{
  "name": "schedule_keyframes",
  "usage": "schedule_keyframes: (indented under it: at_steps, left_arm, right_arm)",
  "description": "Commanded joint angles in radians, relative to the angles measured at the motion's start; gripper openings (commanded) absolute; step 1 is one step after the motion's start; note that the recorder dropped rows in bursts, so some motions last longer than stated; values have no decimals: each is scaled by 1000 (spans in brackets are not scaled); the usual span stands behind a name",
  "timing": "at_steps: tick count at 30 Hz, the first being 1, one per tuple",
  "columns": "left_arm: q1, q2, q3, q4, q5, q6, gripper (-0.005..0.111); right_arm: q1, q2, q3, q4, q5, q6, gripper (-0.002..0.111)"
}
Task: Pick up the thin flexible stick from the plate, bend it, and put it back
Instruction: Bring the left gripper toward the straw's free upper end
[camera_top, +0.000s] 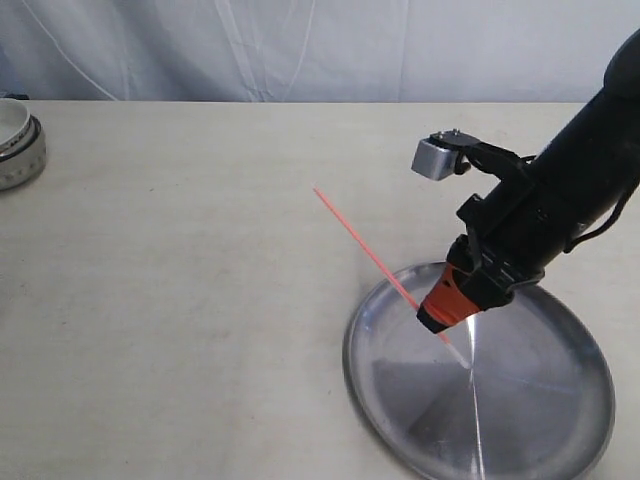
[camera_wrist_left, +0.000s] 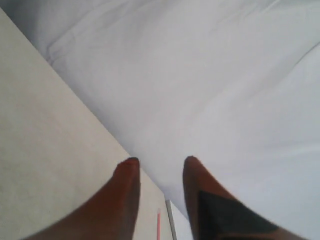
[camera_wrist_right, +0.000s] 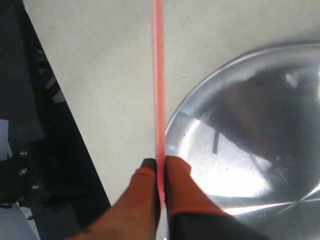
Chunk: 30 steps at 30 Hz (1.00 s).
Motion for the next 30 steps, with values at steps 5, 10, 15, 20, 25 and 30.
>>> schedule_keyframes:
  at_steps: [5,10,15,20,25,30]
  left_arm:
    - [-184,176,-83,1,-8,29,56]
    - [-283,280,-123,41,-50,29,55]
    - [-347,383,-165,58,-121,29,55]
    - [-370,502,-207,102,-132,27,55]
    - [-387,589,-245,149,-165,25,55]
    - [-387,627,-262,154,-178,25,55]
  right_arm:
    - [-3,-9,3,59,11,-10,-1]
    - [-2,-9,3,171,11,-27,-1]
    - [20,-12,3,236,11,-37,-1]
    - [85,-12,3,240,11,-39,-1]
    - [142,-12,3,271,11,-39,-1]
    - [149,-12,3,313,11,-39,-1]
